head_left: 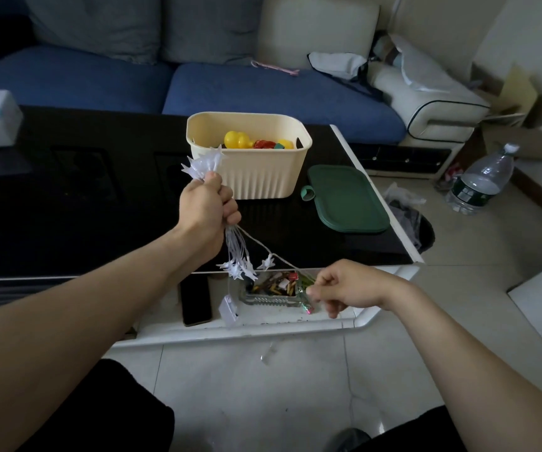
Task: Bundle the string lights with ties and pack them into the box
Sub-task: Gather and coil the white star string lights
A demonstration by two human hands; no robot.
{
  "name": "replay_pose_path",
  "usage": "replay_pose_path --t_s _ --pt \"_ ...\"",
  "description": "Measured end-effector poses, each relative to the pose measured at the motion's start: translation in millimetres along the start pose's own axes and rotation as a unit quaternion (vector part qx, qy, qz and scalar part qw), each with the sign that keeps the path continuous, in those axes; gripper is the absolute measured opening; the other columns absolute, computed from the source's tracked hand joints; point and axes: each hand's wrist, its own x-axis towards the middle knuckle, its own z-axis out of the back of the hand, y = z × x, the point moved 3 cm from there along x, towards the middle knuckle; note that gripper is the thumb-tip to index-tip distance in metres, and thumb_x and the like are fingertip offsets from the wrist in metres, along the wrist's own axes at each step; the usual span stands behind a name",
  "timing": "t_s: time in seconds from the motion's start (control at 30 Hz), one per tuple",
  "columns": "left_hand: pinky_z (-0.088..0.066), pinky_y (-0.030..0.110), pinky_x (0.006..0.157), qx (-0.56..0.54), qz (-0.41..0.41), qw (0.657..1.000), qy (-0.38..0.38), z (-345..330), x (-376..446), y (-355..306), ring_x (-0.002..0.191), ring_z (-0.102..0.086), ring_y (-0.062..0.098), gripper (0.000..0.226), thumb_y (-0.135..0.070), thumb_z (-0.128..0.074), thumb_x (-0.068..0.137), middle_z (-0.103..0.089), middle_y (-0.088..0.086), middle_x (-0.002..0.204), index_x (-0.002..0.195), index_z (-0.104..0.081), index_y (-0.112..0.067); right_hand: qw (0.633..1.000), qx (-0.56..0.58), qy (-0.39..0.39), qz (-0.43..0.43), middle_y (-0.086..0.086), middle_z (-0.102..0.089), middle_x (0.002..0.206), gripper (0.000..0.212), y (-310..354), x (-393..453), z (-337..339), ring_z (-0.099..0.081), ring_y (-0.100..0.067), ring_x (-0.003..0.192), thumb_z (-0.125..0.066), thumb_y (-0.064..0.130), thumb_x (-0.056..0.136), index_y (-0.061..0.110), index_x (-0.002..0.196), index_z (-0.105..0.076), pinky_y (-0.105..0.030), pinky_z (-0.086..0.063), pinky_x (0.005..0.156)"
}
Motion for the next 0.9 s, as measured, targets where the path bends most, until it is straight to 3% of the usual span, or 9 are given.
replay_pose_path --t_s 0.1,0.23,0.3,0.53,0.63,0.77,0.9 --pt "-0.021 0.024 0.042 0.006 -0.004 1.000 0.000 0 -1 0 0.046 -0.020 0.009 0.030 -0.019 -0.031 0.108 -0.025 -0.003 0.058 0.078 -0.031 -0.019 0.996 0.045 -0.073 -0.016 -0.007 -0.075 0.072 0.029 -8 -1 15 -0.071 -0.015 0.069 -0.067 0.031 0.095 0.004 0.087 -0.069 -0.029 -0.054 0.068" --pt "-0.022 0.023 0.042 0.017 0.001 1.000 0.015 -3 -4 2 0.047 -0.020 0.010 0.027 -0.018 -0.033 0.106 -0.024 -0.004 0.057 0.079 -0.033 -0.019 0.955 0.129 -0.262 0.048 -0.011 -0.074 0.070 0.023 -4 -2 33 -0.071 -0.023 0.064 -0.074 0.026 0.090 0.004 0.086 -0.068 -0.025 -0.055 0.058" --pt "-0.021 0.024 0.043 0.013 0.018 1.000 0.019 -4 -4 2 0.048 -0.020 0.010 0.024 -0.019 -0.038 0.104 -0.025 -0.005 0.056 0.080 -0.038 -0.018 0.938 0.178 -0.287 0.079 -0.014 -0.074 0.070 0.023 -1 -5 36 -0.070 -0.025 0.060 -0.077 0.021 0.087 -0.001 0.090 -0.067 -0.028 -0.060 0.060" --pt "-0.022 0.026 0.045 0.032 0.013 0.999 0.030 -4 -4 5 0.047 -0.022 0.012 0.022 -0.010 -0.041 0.100 -0.027 -0.003 0.055 0.079 -0.042 -0.016 0.947 0.171 -0.226 0.147 -0.009 -0.067 0.060 0.022 11 -15 30 -0.053 -0.011 0.041 -0.076 0.022 0.085 0.000 0.084 -0.071 -0.018 -0.046 0.046" --pt "-0.030 0.026 0.045 0.030 0.026 0.998 0.046 -8 -8 9 0.047 -0.031 0.014 0.020 -0.010 -0.039 0.101 -0.034 0.001 0.058 0.082 -0.045 -0.014 0.955 0.131 -0.214 0.156 -0.003 -0.067 0.059 0.017 16 -14 25 -0.058 -0.011 0.049 -0.076 0.024 0.086 0.007 0.082 -0.073 -0.020 -0.049 0.052" --pt "-0.033 0.027 0.046 0.036 0.041 0.997 0.059 -12 -10 15 0.047 -0.035 0.017 0.020 -0.011 -0.038 0.101 -0.040 0.003 0.059 0.082 -0.043 -0.013 0.973 0.064 -0.172 0.143 -0.001 -0.070 0.074 0.009 22 -9 13 -0.068 -0.017 0.068 -0.068 0.026 0.094 0.019 0.090 -0.072 -0.035 -0.058 0.073" --pt "-0.032 0.026 0.046 0.042 0.068 0.994 0.070 -14 -15 22 0.045 -0.034 0.016 0.019 -0.012 -0.037 0.100 -0.039 0.003 0.058 0.082 -0.042 -0.013 0.980 0.007 -0.145 0.134 0.003 -0.069 0.089 0.011 28 -6 2 -0.067 -0.009 0.077 -0.060 0.022 0.100 0.024 0.095 -0.069 -0.031 -0.056 0.078"
